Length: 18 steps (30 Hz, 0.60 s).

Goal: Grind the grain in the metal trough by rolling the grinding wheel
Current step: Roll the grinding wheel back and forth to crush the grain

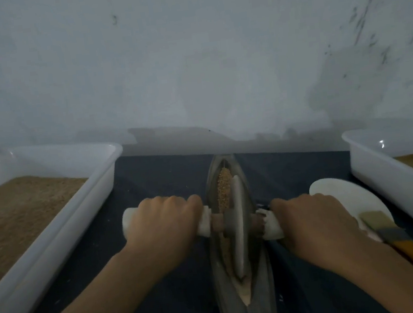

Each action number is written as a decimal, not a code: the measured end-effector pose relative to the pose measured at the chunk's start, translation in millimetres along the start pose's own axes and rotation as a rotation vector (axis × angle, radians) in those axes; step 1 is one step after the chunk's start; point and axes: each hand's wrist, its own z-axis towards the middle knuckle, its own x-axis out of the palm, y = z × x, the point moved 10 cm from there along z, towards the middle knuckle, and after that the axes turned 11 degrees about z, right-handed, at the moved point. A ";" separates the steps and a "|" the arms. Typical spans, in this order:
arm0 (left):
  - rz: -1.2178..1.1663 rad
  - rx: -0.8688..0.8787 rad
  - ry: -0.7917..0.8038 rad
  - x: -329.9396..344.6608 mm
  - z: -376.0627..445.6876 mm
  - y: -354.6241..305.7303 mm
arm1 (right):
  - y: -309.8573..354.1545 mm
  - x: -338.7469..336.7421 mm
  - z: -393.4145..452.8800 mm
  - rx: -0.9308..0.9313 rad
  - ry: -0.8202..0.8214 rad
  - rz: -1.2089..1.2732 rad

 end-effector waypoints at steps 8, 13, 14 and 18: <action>-0.073 -0.111 0.041 39.9 54.5 13.8 | -21.6 18.0 86.1 0.036 -0.058 -0.038; -0.023 -0.087 0.054 30.2 58.6 6.4 | -22.3 16.8 77.1 0.045 -0.062 0.007; -0.026 -0.067 0.066 26.2 52.1 4.1 | -19.5 15.6 66.5 0.045 -0.044 0.016; -0.038 0.034 0.090 7.4 12.5 -3.0 | -5.6 8.5 12.9 0.023 0.017 0.075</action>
